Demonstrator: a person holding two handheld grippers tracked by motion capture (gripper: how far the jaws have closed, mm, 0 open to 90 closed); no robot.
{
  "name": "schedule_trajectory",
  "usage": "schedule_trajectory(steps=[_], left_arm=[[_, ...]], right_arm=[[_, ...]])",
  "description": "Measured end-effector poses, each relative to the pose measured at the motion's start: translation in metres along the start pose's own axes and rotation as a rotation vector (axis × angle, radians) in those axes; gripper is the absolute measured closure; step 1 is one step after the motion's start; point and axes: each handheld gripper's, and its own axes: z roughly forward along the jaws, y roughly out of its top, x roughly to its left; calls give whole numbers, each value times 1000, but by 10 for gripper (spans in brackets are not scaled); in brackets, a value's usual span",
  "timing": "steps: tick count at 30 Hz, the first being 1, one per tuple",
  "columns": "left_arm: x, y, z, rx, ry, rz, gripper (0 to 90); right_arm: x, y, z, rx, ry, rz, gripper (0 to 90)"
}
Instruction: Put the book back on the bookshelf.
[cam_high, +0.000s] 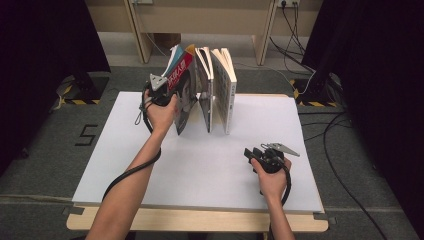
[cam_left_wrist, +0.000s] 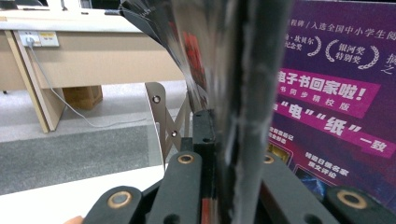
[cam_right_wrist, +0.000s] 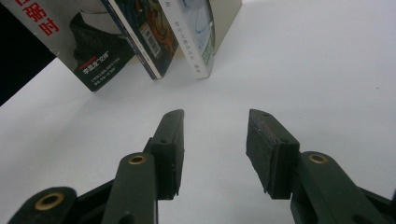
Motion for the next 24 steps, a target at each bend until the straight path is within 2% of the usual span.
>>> schedule_trajectory(steps=[3, 13, 20, 24], left_arm=[[2, 0, -1, 13, 4, 3, 836], [2, 4, -5, 10, 4, 3, 711], [0, 3, -10, 9, 10, 0, 635], [-1, 3, -14, 13, 18, 19, 625]], right_arm=[[1, 0, -1, -1, -2, 2, 575], [1, 0, 0, -3, -5, -8, 575], [1, 1, -1, -1, 0, 11, 575], [1, 0, -1, -1, -2, 7, 574]])
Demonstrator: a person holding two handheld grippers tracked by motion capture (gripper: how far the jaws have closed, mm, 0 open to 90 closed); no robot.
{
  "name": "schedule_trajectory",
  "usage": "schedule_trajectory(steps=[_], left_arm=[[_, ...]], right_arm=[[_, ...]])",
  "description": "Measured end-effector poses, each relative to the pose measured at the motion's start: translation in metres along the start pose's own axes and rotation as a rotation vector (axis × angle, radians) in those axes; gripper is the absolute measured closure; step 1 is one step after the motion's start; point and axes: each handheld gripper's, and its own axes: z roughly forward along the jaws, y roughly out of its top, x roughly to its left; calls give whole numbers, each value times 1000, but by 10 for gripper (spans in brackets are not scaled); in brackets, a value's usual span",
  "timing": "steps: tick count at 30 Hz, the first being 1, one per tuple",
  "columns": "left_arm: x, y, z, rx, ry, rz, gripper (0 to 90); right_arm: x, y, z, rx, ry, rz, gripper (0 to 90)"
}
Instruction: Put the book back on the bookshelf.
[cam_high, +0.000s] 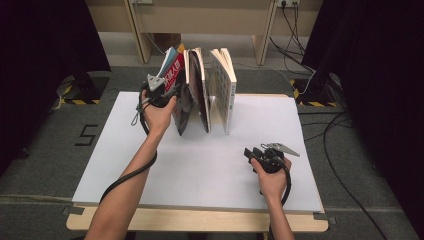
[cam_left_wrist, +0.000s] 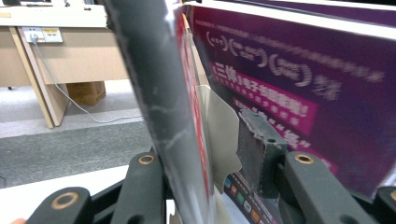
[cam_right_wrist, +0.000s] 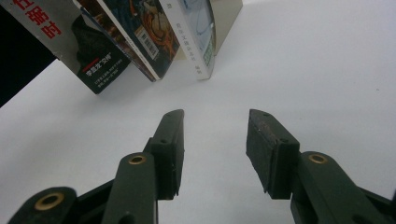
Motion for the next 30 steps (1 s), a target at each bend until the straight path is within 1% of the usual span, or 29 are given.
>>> schedule_trajectory(steps=[1, 4, 5, 6, 7, 9, 10, 11, 12, 13, 17, 19, 20, 27, 30], left_arm=[[0, 0, -1, 1, 1, 2, 621], [1, 1, -3, 0, 3, 5, 616], [1, 1, -4, 4, 5, 10, 616], [1, 1, -4, 4, 5, 10, 616], [1, 0, -5, 7, 10, 14, 616], [1, 0, -7, 8, 12, 12, 614], [1, 0, -7, 8, 12, 12, 627], [2, -1, -9, 11, 27, 21, 614], [2, -1, -9, 11, 27, 21, 611], [4, -1, -11, 13, 18, 20, 612], [4, -1, -14, 15, 20, 29, 613], [4, -1, -15, 16, 21, 27, 610], [4, -2, -18, 19, 26, 36, 609], [5, -4, -27, 27, 33, 38, 586], [6, -6, -34, 33, 37, 50, 577]], right_arm=[[0, 0, 0, -1, 0, -7, 575], [0, 0, 0, -2, -1, -5, 575], [0, 0, 0, 1, 1, 5, 575], [0, 0, 0, 1, 1, 5, 575], [0, 0, 1, 0, 0, -4, 575], [0, 0, 1, 3, 0, -6, 574], [0, 0, 1, 3, 0, -6, 574], [0, 0, 1, 3, 2, -6, 575], [0, 0, 1, 2, 2, -7, 575], [0, 0, 1, 1, 2, -7, 575], [0, -1, 1, 6, 2, -7, 575], [1, -1, 1, 6, 2, -8, 575], [1, 0, 1, 4, 3, -5, 575], [1, -1, 1, 4, 2, -5, 575], [2, -1, 2, 5, 2, -4, 574]])
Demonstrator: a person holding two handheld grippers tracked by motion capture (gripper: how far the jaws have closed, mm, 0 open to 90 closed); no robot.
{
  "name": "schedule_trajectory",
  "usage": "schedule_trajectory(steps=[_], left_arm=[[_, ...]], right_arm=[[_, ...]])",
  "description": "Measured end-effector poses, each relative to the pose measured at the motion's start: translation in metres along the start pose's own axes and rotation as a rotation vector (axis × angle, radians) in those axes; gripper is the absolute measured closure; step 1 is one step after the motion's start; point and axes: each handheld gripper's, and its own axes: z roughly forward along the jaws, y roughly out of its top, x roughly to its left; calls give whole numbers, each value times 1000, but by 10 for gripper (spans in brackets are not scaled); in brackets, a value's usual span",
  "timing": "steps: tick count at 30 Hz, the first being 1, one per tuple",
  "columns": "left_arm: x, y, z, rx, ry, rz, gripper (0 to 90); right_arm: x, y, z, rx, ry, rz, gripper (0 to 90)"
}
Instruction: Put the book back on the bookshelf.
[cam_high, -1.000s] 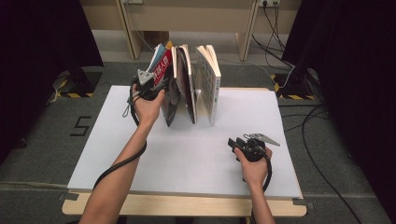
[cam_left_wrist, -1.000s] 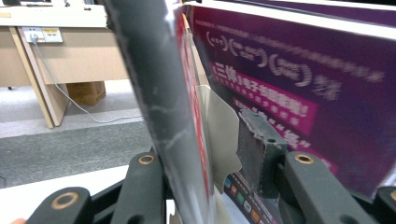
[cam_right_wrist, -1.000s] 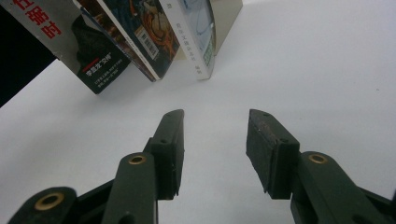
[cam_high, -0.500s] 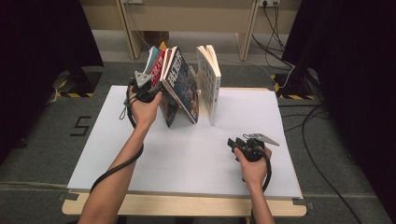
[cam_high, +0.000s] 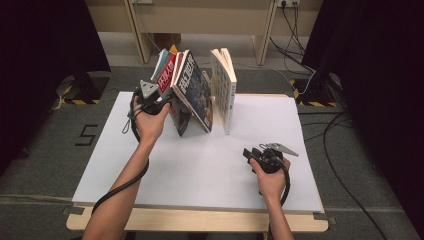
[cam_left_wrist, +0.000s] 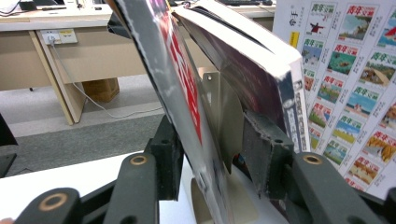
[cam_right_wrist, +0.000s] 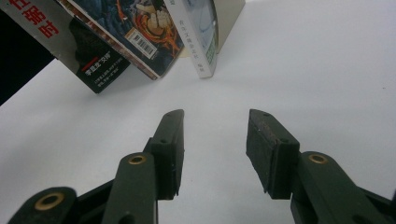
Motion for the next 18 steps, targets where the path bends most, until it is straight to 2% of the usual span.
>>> schedule_trajectory(steps=[11, 18], left_arm=[[2, -6, -13, 9, 1, 9, 569], [-1, -7, -29, 0, 3, 7, 565]], right_arm=[[1, 0, 0, 7, 0, -6, 575], [1, 0, 0, 6, -1, -7, 575]])
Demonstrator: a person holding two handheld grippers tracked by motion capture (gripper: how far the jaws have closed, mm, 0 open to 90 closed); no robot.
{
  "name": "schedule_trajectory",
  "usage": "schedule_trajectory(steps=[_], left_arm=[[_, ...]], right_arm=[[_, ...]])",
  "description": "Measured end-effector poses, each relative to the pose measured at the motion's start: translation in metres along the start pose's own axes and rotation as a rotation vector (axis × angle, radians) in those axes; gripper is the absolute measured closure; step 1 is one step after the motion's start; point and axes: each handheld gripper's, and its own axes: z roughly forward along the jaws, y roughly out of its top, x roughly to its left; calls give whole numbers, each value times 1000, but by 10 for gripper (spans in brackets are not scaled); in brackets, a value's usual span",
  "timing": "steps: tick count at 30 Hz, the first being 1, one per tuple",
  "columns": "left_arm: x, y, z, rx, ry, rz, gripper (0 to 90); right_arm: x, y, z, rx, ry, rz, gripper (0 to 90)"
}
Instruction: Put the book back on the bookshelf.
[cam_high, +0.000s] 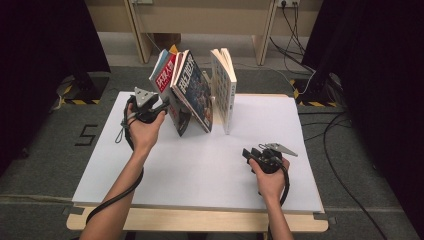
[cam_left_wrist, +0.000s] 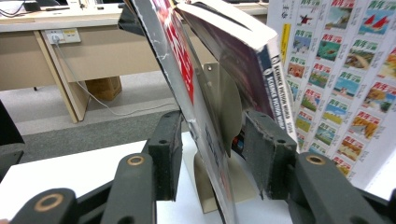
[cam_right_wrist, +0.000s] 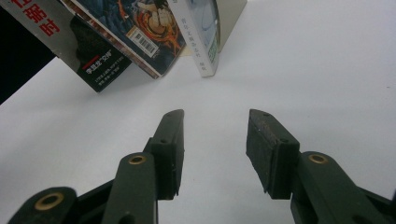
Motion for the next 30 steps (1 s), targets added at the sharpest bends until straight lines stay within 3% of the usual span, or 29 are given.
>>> schedule_trajectory(steps=[7, 15, 30], left_arm=[[-9, 5, -14, -29, -32, 8, 574], [-18, 5, 2, 9, -91, -27, 558], [-19, 9, 21, 19, -82, -37, 539]], right_arm=[[1, 0, 0, -1, 3, -2, 575], [1, 0, -1, -3, 3, 0, 575], [0, 0, -1, -4, 3, 1, 574]])
